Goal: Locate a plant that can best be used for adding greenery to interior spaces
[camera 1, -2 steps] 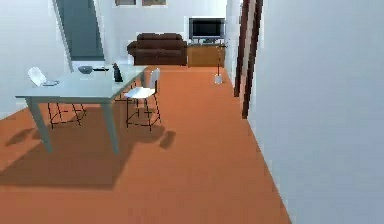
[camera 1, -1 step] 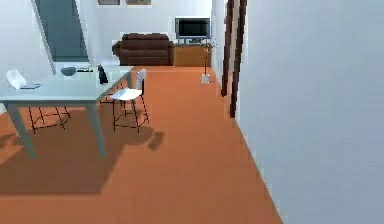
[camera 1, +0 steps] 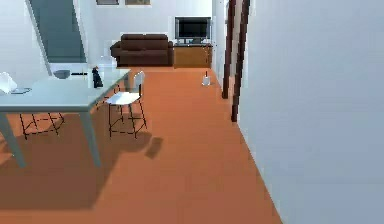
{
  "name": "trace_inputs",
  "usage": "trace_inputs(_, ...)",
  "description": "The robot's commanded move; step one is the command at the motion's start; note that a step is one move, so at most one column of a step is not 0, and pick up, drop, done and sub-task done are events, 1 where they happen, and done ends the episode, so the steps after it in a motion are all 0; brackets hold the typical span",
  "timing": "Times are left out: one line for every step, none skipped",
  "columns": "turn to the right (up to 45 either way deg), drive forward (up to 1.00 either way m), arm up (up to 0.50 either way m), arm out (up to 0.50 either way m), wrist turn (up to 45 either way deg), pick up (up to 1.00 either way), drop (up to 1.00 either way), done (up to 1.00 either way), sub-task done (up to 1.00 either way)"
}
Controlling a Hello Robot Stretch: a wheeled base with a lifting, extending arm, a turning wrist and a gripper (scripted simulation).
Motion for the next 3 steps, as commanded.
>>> trace_inputs(0.0,1.0,0.0,0.0,0.0,0.0,0.0,0.0,0.0)
trace_inputs(0.0,1.0,0.0,0.0,0.0,0.0,0.0,0.0,0.0)
trace_inputs(0.0,1.0,0.0,0.0,0.0,0.0,0.0,0.0,0.0)
